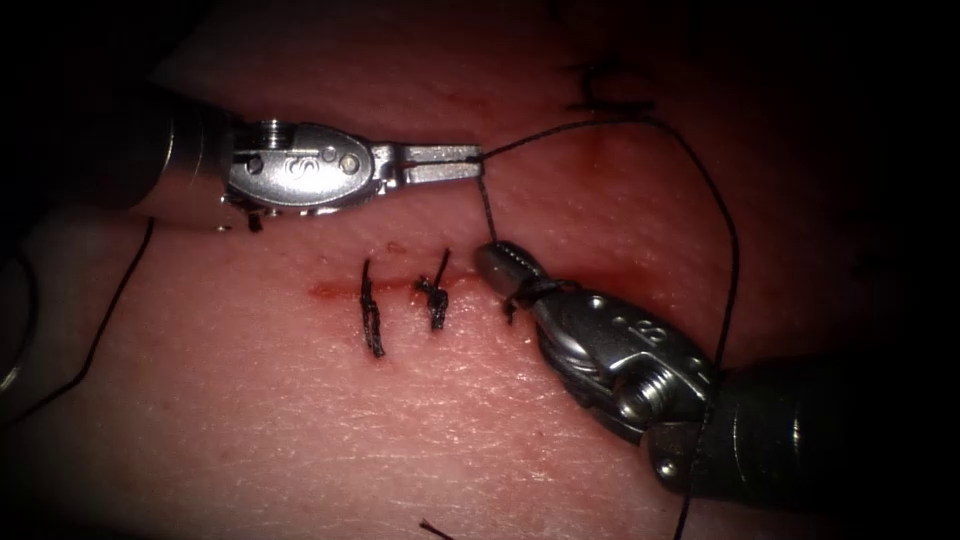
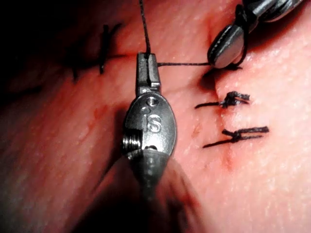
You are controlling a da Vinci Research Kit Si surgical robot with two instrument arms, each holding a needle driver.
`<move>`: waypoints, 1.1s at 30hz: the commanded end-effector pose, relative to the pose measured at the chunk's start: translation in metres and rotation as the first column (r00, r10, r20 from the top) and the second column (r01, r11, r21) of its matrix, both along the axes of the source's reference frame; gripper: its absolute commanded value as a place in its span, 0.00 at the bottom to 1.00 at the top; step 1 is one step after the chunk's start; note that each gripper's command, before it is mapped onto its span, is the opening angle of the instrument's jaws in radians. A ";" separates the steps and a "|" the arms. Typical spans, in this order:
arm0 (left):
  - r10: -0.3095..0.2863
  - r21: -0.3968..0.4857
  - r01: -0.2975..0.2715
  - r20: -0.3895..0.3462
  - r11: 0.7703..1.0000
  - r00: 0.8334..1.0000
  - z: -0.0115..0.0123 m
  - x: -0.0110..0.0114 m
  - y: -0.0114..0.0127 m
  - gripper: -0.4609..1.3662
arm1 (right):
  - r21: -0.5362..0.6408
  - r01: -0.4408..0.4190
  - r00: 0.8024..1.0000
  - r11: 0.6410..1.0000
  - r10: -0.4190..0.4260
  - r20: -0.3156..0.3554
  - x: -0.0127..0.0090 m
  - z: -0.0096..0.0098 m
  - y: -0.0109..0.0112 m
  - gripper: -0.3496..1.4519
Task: Wound Closure
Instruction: Tighten the knot by pulling down with the right and up with the left
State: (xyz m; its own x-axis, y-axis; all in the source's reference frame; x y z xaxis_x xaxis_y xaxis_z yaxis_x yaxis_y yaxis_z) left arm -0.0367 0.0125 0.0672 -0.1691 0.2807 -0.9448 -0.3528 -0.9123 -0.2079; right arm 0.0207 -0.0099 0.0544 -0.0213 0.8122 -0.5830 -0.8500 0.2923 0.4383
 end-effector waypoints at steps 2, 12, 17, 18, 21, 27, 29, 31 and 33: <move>0.009 -0.001 -0.009 -0.005 1.000 1.000 0.0004 -0.0006 0.0008 0.06 | -0.006 0.005 1.000 1.000 -0.005 0.004 -0.0001 0.0002 -0.0003 0.00; -0.001 -0.018 0.001 -0.023 1.000 1.000 0.0037 -0.0026 0.0050 0.06 | -0.014 0.028 1.000 1.000 -0.028 0.011 -0.0003 0.0007 -0.0021 0.00; -0.015 -0.032 0.014 -0.033 0.999 0.999 0.0057 -0.0033 0.0076 0.06 | -0.025 0.051 0.998 0.998 -0.050 0.026 -0.0003 0.0012 -0.0029 0.00; -0.018 -0.033 0.017 -0.033 0.999 0.999 0.0060 -0.0034 0.0080 0.06 | -0.029 0.055 0.998 0.998 -0.054 0.029 -0.0003 0.0012 -0.0030 0.00; -0.028 -0.034 0.027 -0.038 0.999 0.999 0.0071 -0.0037 0.0095 0.06 | -0.037 0.064 0.997 0.997 -0.063 0.035 -0.0004 0.0013 -0.0031 0.00; -0.035 -0.054 0.033 -0.043 0.998 0.998 0.0093 -0.0047 0.0117 0.06 | -0.051 0.083 0.996 0.995 -0.080 0.046 -0.0008 0.0014 -0.0033 0.00; -0.037 -0.060 0.035 -0.044 0.998 0.998 0.0102 -0.0052 0.0121 0.06 | -0.055 0.089 0.995 0.995 -0.086 0.048 -0.0011 0.0014 -0.0033 0.00; -0.038 -0.070 0.035 -0.047 0.997 0.998 0.0110 -0.0057 0.0127 0.06 | -0.059 0.100 0.994 0.993 -0.098 0.043 -0.0013 0.0014 -0.0034 0.00; -0.043 -0.073 0.039 -0.051 0.997 0.998 0.0117 -0.0060 0.0134 0.06 | -0.079 0.137 0.990 0.987 -0.135 0.036 -0.0015 0.0013 -0.0035 0.00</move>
State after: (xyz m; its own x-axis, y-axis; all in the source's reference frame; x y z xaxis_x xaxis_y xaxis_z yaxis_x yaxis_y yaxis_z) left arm -0.0427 0.0261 0.0792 -0.2110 0.2161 -0.9533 -0.3987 -0.9095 -0.1179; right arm 0.0193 -0.0135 0.0555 0.1095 0.7550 -0.6465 -0.8051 0.4488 0.3877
